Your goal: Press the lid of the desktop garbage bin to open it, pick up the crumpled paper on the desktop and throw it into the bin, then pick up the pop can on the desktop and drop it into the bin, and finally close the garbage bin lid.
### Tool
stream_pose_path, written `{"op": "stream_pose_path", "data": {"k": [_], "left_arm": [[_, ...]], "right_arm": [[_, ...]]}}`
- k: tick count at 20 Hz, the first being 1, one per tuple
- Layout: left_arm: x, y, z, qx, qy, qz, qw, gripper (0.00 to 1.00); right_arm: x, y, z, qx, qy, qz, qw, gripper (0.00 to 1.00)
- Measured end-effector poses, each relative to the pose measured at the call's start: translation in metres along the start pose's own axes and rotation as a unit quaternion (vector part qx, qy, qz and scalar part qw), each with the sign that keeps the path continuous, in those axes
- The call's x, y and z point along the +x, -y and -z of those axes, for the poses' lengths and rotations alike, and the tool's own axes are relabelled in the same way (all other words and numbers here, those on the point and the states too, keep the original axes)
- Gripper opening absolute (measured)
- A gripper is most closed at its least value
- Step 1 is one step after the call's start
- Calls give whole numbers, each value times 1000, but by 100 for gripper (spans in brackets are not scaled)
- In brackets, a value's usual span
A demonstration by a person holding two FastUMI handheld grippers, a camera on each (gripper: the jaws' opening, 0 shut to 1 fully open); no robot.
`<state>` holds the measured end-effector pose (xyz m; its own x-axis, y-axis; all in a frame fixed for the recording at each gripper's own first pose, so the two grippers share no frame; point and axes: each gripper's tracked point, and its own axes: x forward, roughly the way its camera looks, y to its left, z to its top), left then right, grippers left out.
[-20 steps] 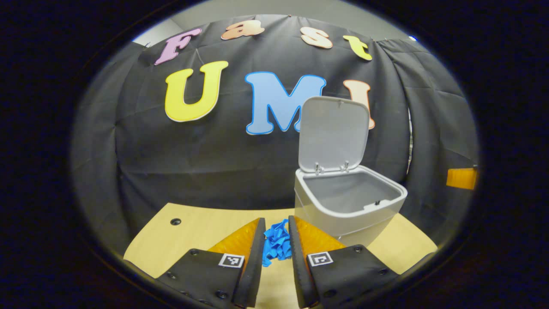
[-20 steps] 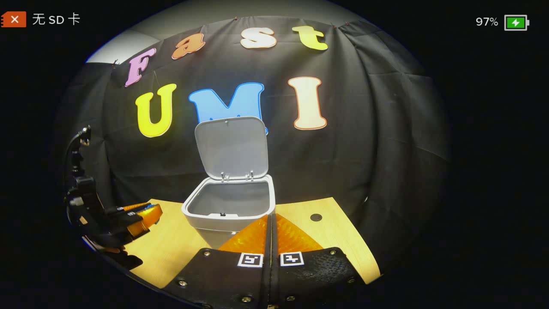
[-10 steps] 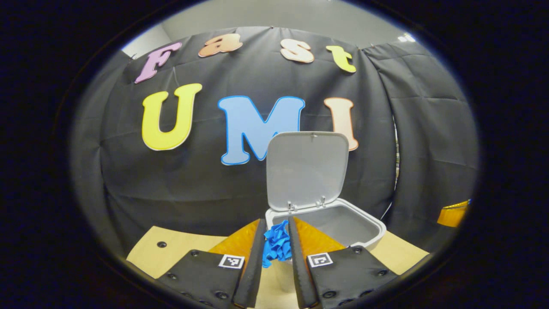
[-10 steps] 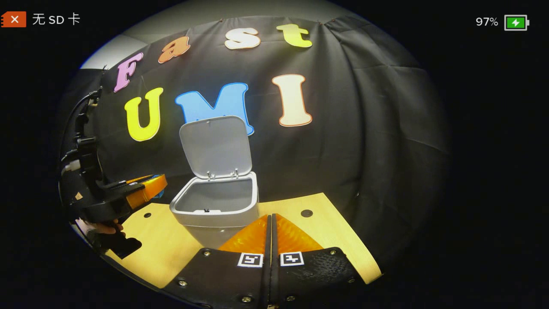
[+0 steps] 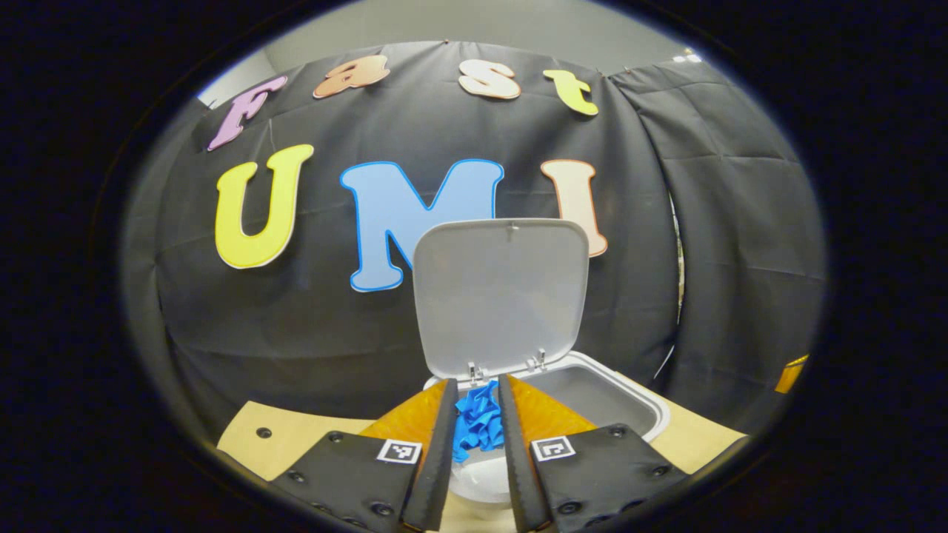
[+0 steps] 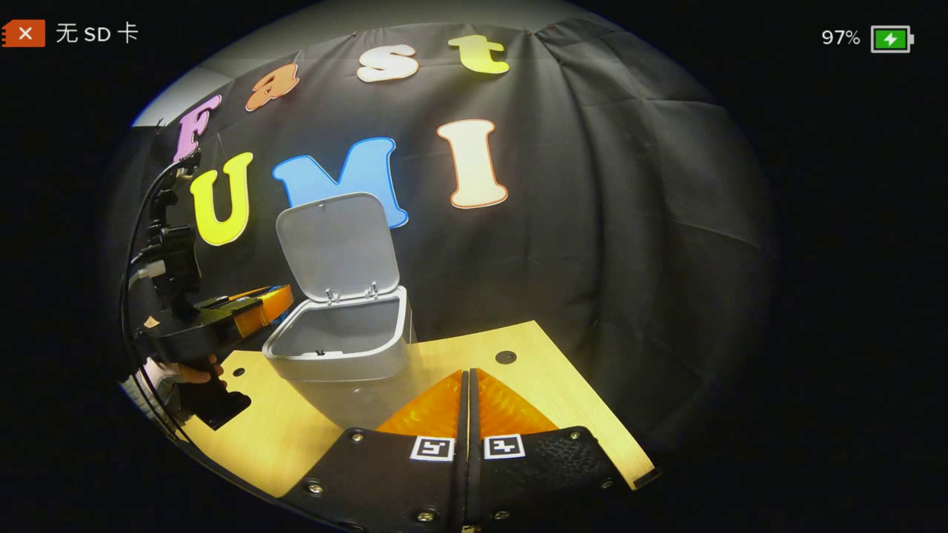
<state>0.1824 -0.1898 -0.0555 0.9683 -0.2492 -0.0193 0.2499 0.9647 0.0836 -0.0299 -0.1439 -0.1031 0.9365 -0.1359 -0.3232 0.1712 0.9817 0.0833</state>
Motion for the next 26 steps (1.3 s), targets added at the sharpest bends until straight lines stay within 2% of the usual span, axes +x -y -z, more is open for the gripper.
{"op": "stream_pose_path", "data": {"k": [4,5,6,13,14,15,16,17,19,20,21,23,24,25,26], "left_arm": [[5,-2,12,-11,-12,-4,1000,97],[4,-4,14,-11,-14,-6,1000,93],[3,-6,15,-10,-16,-8,1000,97],[-13,-34,17,-17,-24,-29,999,98],[-17,-39,18,-18,-24,-33,999,94],[-21,-44,19,-20,-25,-35,999,98],[-26,-50,20,-22,-26,-39,999,94],[-31,-56,20,-25,-27,-45,998,98],[-42,-68,20,-31,-29,-54,998,98],[-46,-75,21,-33,-30,-59,997,94],[-51,-82,23,-33,-32,-65,997,97],[-62,-94,25,-35,-34,-74,996,97],[-67,-100,26,-35,-36,-77,996,97],[-73,-106,28,-35,-37,-82,995,97],[-79,-113,29,-35,-39,-89,995,97]], "right_arm": [[3,1,1,2,-2,3,1000,1],[4,0,2,2,-4,3,1000,1],[6,-2,2,2,-5,2,1000,1],[11,-23,9,7,-15,-14,1000,1],[12,-28,10,9,-17,-17,1000,1],[13,-33,13,10,-21,-21,1000,1],[14,-37,16,10,-26,-26,999,1],[17,-43,19,12,-30,-33,999,1],[16,-56,24,19,-36,-52,998,1],[17,-63,27,22,-41,-62,997,1],[19,-72,32,22,-46,-72,996,1],[19,-85,41,11,-56,-85,995,21],[19,-91,44,4,-60,-88,994,47],[20,-97,49,0,-64,-94,993,51],[19,-103,55,-3,-69,-104,992,72]]}}
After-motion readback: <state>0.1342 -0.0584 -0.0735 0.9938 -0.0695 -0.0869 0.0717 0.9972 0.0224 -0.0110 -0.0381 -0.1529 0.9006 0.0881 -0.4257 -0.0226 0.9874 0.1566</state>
